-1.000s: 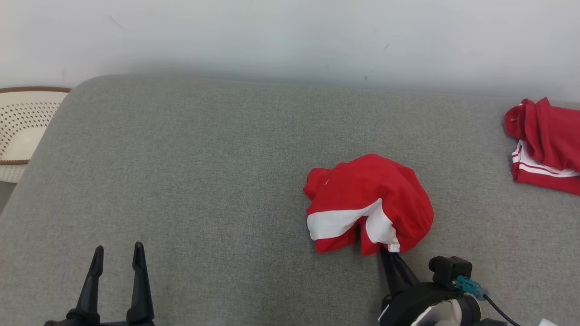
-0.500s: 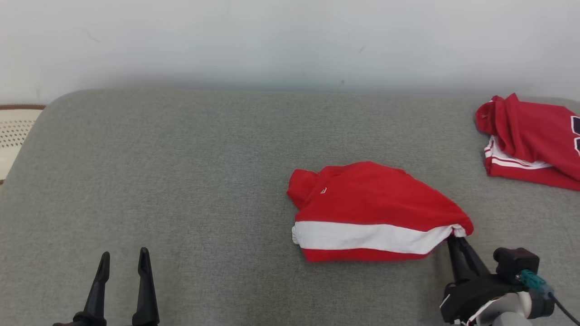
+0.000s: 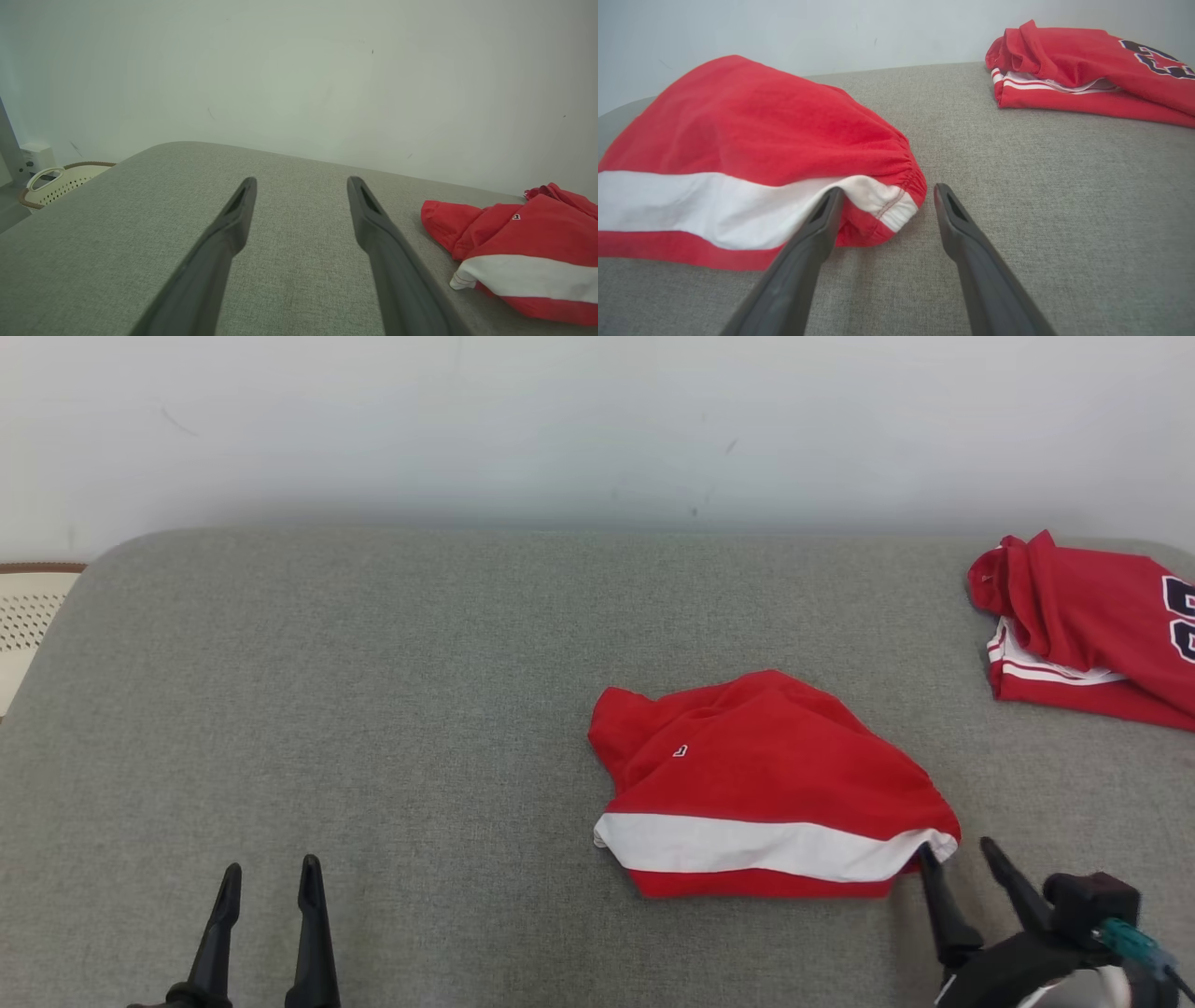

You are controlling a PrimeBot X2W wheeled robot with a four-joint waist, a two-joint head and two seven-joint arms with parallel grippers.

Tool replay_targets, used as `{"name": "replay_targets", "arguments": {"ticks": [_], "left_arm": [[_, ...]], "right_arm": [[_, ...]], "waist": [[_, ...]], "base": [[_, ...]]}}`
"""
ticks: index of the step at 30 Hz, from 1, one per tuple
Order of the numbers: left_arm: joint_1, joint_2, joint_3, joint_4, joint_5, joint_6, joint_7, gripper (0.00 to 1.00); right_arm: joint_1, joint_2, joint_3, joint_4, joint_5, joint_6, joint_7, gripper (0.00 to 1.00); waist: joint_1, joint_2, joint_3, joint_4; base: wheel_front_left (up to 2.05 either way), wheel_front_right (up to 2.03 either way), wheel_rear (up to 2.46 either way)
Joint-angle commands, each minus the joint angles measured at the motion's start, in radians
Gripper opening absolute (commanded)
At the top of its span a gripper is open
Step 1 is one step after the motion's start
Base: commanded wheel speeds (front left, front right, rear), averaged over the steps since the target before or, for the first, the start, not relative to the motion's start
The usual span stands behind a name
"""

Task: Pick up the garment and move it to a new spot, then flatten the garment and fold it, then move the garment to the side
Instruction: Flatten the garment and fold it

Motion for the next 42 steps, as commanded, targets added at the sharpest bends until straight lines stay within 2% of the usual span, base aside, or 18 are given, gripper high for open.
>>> {"name": "replay_targets", "arguments": {"ticks": [1,7,12,21,26,33,42], "left_arm": [[0.018,-0.001,0.004,0.004,-0.004,-0.003,-0.005,1.0],[0.019,-0.001,0.007,-0.004,-0.003,0.004,-0.005,1.0],[0.01,-0.001,0.005,-0.001,0.003,-0.003,-0.005,1.0],[-0.004,-0.001,-0.004,0.017,0.01,-0.017,-0.005,1.0],[-0.032,-0.001,-0.055,0.052,0.008,-0.068,-0.005,1.0],[-0.13,0.0,-0.164,0.208,0.004,-0.15,-0.005,1.0],[-0.257,0.001,-0.254,0.395,-0.006,-0.177,-0.005,1.0]], "right_arm": [[0.011,-0.009,-0.008,-0.013,-0.008,0.0,-0.009,1.0],[0.061,0.012,-0.063,-0.127,-0.051,0.0,-0.063,1.0],[0.07,0.047,-0.067,-0.192,-0.073,0.0,-0.092,1.0],[0.096,0.121,-0.051,-0.244,-0.113,0.0,-0.112,1.0],[0.085,0.129,-0.042,-0.24,-0.119,0.0,-0.113,1.0],[0.058,0.141,-0.014,-0.237,-0.116,0.0,-0.113,1.0],[0.025,0.156,0.005,-0.235,-0.106,0.0,-0.112,1.0]], "waist": [[0.0,-0.0001,-0.001,0.001],[0.0,-0.0001,-0.002,-0.006],[0.0,-0.0001,-0.002,-0.012],[0.0,-0.0001,-0.001,-0.011],[0.0,-0.0001,0.003,-0.017],[0.0,-0.0001,0.021,-0.059],[0.0,-0.0001,0.065,-0.142]], "base": [[0.0,0.0,0.0],[0.0,0.0,0.0],[0.0,0.0,0.0],[0.0,0.0,0.0],[0.0,0.0,0.0],[0.0,0.0,0.0],[0.0,0.0,0.0]]}}
